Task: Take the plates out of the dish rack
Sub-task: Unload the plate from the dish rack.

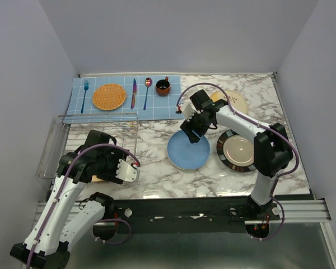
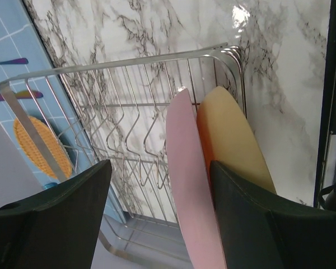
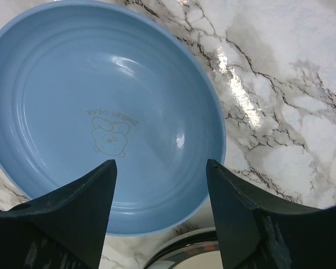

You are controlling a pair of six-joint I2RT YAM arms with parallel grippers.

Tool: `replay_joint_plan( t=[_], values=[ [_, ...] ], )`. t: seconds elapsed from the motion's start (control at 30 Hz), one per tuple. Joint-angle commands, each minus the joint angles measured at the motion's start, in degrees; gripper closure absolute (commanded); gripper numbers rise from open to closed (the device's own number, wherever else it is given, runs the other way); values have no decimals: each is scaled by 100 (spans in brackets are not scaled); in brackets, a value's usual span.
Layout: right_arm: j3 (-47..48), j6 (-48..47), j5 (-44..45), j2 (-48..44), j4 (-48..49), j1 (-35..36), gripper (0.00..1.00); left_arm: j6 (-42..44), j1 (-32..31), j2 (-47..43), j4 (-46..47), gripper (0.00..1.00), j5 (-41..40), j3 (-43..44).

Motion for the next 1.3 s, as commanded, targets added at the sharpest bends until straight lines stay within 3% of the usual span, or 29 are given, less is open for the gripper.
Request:
replay_joint_plan(
  t=[0.0,0.23,0.4,0.6,0.83,0.97,1.27],
  values=[
    [-42,-6,27,90,40,42,27,-37,-27,-38,-1151,21,-695,-218],
    [-85,-6,36,81,22,43,27,-55,-27,-336,-852,29,-986,-640],
    [-103,-15,54,90,13,42,27,-55,-27,-521,-606,41,-1022,-842],
    [-85,-15,62,107,5,42,27,-230,-27,-592,-377,67,-1189,-1009],
    [-85,-24,106,195,-4,42,27,-257,-27,-758,-175,74,-1259,-1009],
    [-85,-33,124,213,-13,51,27,-275,-27,-785,-16,100,-1364,-887],
    [-103,-33,133,239,5,42,27,-494,-27,-838,432,100,-1356,-456]
  ],
)
